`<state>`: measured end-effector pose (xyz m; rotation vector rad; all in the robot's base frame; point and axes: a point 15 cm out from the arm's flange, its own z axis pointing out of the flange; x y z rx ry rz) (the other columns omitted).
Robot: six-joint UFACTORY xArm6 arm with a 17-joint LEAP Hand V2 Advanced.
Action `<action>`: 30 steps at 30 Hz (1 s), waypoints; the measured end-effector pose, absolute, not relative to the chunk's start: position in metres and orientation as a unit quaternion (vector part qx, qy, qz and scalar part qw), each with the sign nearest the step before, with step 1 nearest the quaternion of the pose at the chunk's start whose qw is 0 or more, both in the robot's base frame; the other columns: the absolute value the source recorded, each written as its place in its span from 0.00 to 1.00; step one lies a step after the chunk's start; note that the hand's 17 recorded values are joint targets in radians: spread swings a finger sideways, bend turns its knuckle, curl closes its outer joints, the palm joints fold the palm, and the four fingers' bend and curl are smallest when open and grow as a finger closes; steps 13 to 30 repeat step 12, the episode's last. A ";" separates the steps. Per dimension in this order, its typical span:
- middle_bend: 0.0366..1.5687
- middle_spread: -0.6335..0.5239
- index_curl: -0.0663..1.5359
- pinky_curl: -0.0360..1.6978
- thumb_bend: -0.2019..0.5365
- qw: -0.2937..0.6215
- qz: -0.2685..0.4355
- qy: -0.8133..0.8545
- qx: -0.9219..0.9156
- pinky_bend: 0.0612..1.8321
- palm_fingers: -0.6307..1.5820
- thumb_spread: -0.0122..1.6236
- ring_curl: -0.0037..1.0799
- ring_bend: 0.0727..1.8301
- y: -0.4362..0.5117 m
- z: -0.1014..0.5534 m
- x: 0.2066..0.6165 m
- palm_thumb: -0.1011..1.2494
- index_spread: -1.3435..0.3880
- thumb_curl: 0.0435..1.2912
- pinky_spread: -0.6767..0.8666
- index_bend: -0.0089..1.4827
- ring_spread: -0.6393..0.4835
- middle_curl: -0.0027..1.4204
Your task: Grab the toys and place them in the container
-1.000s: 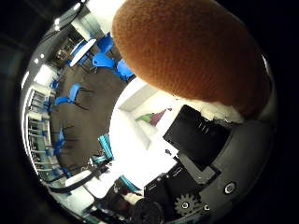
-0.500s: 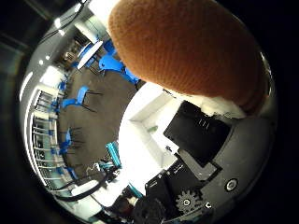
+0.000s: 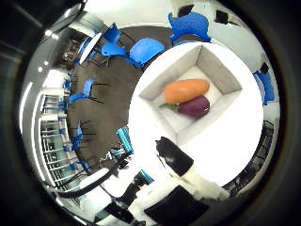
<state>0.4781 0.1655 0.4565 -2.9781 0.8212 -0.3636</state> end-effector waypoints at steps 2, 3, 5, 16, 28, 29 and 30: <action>0.14 0.58 0.27 0.40 0.24 0.019 -0.121 0.269 -0.955 0.40 0.29 0.71 0.28 0.26 0.159 0.462 0.478 0.48 0.49 0.25 0.78 0.12 0.76 0.29; 0.14 0.58 0.26 0.40 0.24 0.021 -0.124 0.273 -0.954 0.39 0.29 0.71 0.28 0.26 0.156 0.465 0.478 0.48 0.49 0.25 0.78 0.11 0.76 0.28; 0.13 0.59 0.25 0.37 0.24 0.028 -0.131 0.281 -0.950 0.38 0.29 0.70 0.27 0.25 0.147 0.477 0.475 0.48 0.50 0.24 0.80 0.11 0.77 0.27; 0.12 0.61 0.22 0.31 0.25 0.038 -0.126 0.331 -0.934 0.35 0.32 0.70 0.24 0.22 0.102 0.509 0.446 0.48 0.51 0.22 0.81 0.12 0.78 0.25; 0.12 0.61 0.22 0.31 0.25 0.038 -0.126 0.331 -0.934 0.35 0.32 0.70 0.24 0.22 0.102 0.509 0.446 0.48 0.51 0.22 0.81 0.12 0.78 0.25; 0.12 0.61 0.22 0.31 0.25 0.038 -0.126 0.331 -0.934 0.35 0.32 0.70 0.24 0.22 0.102 0.509 0.446 0.48 0.51 0.22 0.81 0.12 0.78 0.25; 0.12 0.61 0.22 0.31 0.25 0.038 -0.126 0.331 -0.934 0.35 0.32 0.70 0.24 0.22 0.102 0.509 0.446 0.48 0.51 0.22 0.81 0.12 0.78 0.25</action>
